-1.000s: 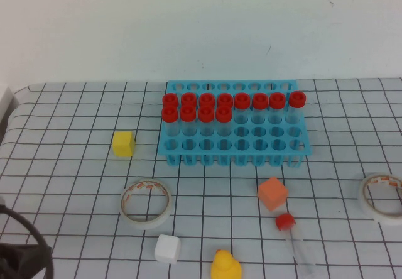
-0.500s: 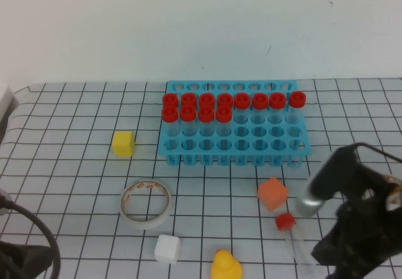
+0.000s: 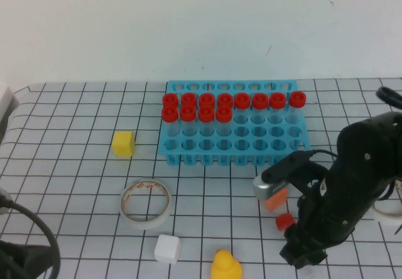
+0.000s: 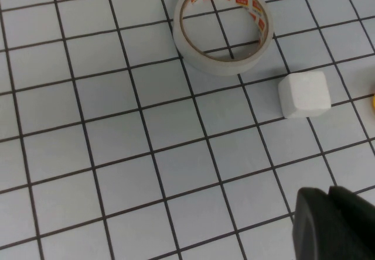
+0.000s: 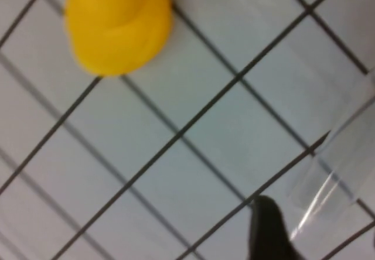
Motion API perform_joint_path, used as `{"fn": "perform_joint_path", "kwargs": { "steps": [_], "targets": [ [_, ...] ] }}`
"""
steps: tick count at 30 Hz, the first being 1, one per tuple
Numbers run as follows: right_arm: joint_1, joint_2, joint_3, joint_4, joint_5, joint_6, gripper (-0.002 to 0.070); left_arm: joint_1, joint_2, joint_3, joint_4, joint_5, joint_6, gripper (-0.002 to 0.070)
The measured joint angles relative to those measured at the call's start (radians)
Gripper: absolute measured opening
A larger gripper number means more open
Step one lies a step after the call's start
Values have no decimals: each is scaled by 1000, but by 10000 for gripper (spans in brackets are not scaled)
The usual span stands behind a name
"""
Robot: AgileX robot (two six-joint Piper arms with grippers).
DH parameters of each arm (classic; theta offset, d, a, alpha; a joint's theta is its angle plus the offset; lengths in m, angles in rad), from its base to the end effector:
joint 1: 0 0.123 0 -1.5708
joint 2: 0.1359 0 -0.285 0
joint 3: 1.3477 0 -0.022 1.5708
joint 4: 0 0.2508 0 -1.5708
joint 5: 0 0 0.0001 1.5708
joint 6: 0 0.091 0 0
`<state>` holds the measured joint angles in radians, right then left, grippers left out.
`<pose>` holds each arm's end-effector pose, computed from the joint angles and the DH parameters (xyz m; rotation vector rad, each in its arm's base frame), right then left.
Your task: Place the test tubes
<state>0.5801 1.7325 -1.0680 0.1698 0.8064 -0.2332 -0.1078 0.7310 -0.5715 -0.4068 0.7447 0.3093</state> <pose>0.2641 0.1864 0.1884 -1.0287 2.7872 0.2437 0.1265 -0.0383 0.2827 0.2627 2.3247 -0.3703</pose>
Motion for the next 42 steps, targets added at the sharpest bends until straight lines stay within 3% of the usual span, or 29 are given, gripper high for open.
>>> {"fn": "perform_joint_path", "kwargs": {
  "steps": [3, 14, 17, 21, 31, 37, 42],
  "targets": [
    [0, 32, -2, -42, -28, 82, 418, 0, 0, 0, -19, 0, 2, -1],
    [0, 123, -2, -63, -59, 167, 429, 0, 0, 0, -36, 0, 4, -1],
    [0, 130, -2, -63, -59, 167, 377, 0, 0, 0, -36, 0, 4, -1],
    [0, 130, -2, -63, -64, 168, 231, 0, 0, 0, -49, -9, 4, -1],
    [0, 130, -50, -61, -14, 168, 232, 0, 0, 0, -125, -62, 4, -1],
    [0, 63, -151, -61, 42, 154, 232, 0, 0, 0, -173, -225, 4, -1],
    [2, -97, -169, -65, -78, 133, 232, 0, 1, -2, -350, -410, 201, -1]
  ]
}}
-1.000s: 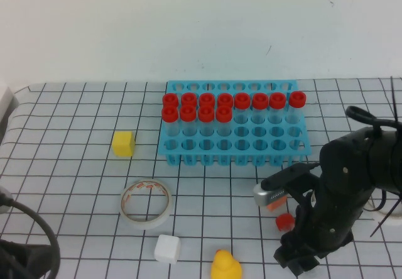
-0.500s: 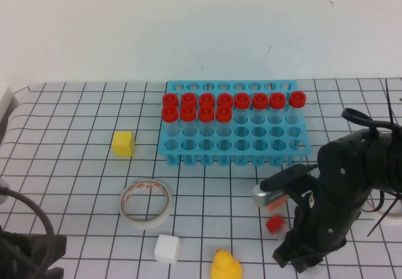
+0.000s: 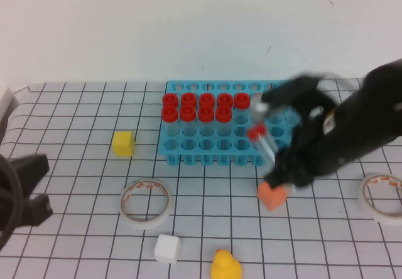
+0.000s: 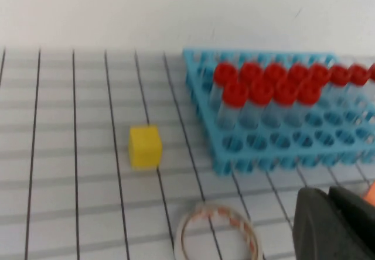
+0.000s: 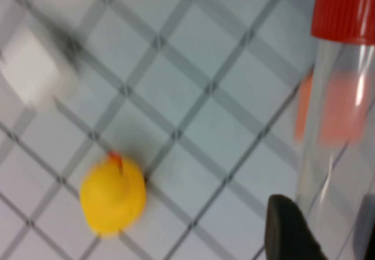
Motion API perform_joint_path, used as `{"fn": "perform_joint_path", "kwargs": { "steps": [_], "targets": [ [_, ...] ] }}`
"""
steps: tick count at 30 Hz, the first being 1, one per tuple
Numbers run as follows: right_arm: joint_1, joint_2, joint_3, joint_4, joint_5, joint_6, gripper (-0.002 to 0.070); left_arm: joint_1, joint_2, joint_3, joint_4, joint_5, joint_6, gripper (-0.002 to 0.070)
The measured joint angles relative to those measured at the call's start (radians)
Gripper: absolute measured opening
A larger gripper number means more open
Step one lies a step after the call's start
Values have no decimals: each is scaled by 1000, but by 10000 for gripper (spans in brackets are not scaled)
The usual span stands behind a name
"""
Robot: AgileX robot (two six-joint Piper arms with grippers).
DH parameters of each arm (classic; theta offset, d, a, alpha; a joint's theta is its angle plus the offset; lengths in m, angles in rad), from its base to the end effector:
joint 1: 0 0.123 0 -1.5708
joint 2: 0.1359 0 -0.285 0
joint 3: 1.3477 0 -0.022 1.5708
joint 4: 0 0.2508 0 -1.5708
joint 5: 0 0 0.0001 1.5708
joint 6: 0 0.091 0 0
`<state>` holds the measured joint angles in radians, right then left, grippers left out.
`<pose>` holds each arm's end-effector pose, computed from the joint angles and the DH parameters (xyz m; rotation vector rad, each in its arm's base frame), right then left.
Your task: Place the test tubes
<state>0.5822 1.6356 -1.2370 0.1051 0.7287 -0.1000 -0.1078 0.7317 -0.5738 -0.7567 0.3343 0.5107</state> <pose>0.2875 0.1969 0.2682 -0.8068 2.5067 0.2876 0.1485 -0.0368 0.3168 0.0523 1.9032 -0.4360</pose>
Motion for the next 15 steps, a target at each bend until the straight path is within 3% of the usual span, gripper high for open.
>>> {"fn": "perform_joint_path", "kwargs": {
  "steps": [4, 10, 12, 15],
  "targets": [
    [2, -122, 28, -1, -179, -56, 232, 0, 0, -30, -235, -23, 280, -1],
    [39, -206, 153, -1, -483, -83, 232, 0, 0, -70, -692, 81, 803, -1],
    [83, -210, 207, -1, -590, -83, 232, 0, 0, -70, -825, 135, 934, -1],
    [199, -210, 283, -19, -783, -88, 232, 0, 6, -74, -913, 238, 1049, -1]
  ]
}}
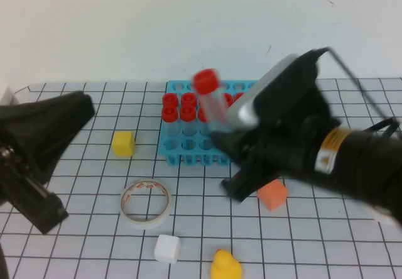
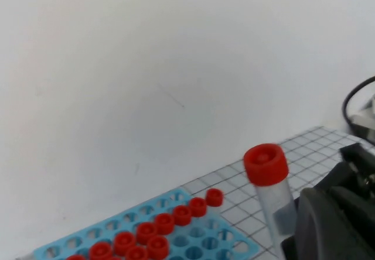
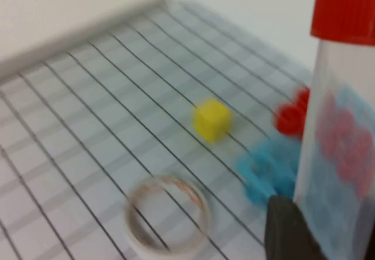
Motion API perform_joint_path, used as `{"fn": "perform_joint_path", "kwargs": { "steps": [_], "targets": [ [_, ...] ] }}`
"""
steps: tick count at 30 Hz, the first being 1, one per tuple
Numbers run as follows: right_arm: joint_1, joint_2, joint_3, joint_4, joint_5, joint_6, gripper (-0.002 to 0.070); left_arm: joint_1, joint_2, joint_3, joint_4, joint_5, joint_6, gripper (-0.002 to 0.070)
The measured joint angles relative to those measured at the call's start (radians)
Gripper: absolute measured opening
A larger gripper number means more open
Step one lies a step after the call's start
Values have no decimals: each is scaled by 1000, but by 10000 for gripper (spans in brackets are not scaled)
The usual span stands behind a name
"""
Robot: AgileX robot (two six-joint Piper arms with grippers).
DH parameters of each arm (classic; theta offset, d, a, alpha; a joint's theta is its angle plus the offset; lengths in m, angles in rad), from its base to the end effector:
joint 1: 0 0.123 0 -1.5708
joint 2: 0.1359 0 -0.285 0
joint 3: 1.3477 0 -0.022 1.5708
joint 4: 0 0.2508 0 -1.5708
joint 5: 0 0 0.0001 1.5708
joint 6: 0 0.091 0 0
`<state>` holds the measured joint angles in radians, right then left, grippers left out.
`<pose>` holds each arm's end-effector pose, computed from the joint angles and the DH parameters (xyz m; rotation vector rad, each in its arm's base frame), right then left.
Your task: Place the test tubes
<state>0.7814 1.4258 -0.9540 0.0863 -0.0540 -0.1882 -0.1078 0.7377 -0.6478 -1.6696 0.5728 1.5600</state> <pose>0.2304 0.2280 0.3046 -0.8212 1.7441 0.4543 0.1382 -0.0644 0.3675 0.4458 1.4861 -0.6161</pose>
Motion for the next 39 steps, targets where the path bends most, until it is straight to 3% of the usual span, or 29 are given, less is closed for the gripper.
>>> {"fn": "perform_joint_path", "kwargs": {
  "steps": [3, 6, 12, 15, 32, 39],
  "targets": [
    [78, 0, 37, -13, -160, -4, 232, 0, 14, -2, -10, 43, -3, 6],
    [130, 0, 42, -20, -246, -4, 232, 0, 30, -2, -11, 56, -47, 93],
    [173, 0, 42, -45, -305, 0, 232, 0, 82, -2, -11, 129, -107, 509],
    [182, 0, 42, -98, -306, 4, 232, 0, 117, -2, -11, 157, -111, 584],
    [184, 67, 42, -179, -321, 77, 232, 0, 159, -8, -11, 168, -111, 507],
    [184, 67, 42, -288, -374, 178, 232, 0, 159, -8, -11, 156, -111, 372]
  ]
}}
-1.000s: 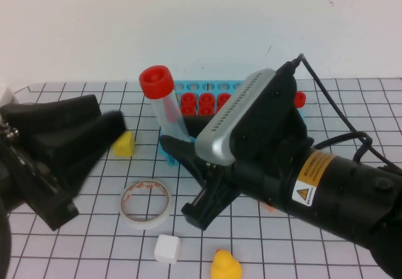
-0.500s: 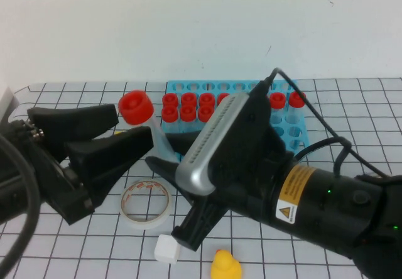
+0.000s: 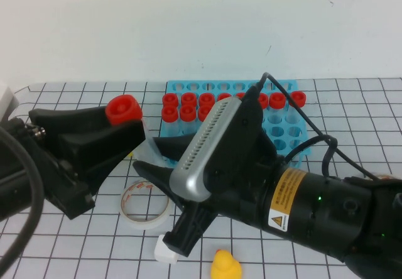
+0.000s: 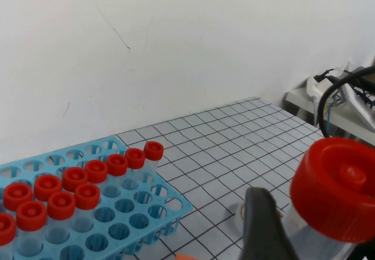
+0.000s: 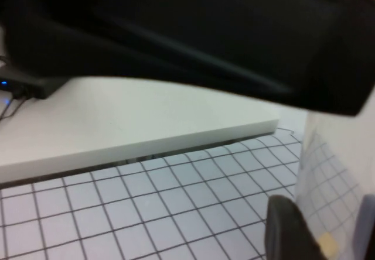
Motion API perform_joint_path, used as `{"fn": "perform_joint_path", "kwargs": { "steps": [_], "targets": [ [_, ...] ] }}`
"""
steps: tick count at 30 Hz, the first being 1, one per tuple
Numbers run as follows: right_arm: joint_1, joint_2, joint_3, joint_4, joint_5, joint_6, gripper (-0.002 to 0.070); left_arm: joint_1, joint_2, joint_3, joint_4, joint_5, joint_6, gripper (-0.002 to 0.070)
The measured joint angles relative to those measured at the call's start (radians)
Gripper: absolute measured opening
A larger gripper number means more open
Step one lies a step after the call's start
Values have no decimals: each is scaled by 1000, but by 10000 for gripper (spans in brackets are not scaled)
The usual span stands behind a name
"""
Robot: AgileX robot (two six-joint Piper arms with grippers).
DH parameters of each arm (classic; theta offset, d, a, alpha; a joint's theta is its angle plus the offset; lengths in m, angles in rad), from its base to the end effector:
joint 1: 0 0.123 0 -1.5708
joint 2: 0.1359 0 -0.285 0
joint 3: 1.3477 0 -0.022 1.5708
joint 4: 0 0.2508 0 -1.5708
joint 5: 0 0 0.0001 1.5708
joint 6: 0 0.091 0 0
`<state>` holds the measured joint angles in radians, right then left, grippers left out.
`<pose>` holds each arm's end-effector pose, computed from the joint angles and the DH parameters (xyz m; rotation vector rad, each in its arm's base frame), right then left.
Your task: Place the test tubes
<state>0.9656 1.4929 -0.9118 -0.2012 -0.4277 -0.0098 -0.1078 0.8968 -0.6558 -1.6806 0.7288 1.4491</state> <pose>0.1862 0.2824 0.3012 -0.9767 1.3739 0.6540 0.1657 -0.0786 0.3472 0.4384 1.6272 -0.8703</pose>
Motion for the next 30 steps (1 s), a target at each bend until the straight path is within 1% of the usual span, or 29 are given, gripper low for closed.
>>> {"fn": "perform_joint_path", "kwargs": {
  "steps": [2, 5, 14, 18, 23, 30],
  "targets": [
    [0, 3, 0, -24, -4, 36, 232, 0, 0, 0, 0, -2, 0, 339],
    [0, 13, 0, -42, -18, 73, 232, 0, 0, 0, 0, -4, 0, 312],
    [0, 15, 0, -55, -26, 98, 232, 0, 0, 0, 0, 1, 0, 309],
    [0, 15, 0, -61, -28, 123, 232, 0, 0, 0, 0, 3, 7, 325],
    [0, 15, 0, -64, -28, 136, 232, 0, 0, 0, 0, 19, 28, 367],
    [0, 15, 0, -119, -28, 195, 232, 0, 0, 0, 0, 21, 36, 379]
  ]
}}
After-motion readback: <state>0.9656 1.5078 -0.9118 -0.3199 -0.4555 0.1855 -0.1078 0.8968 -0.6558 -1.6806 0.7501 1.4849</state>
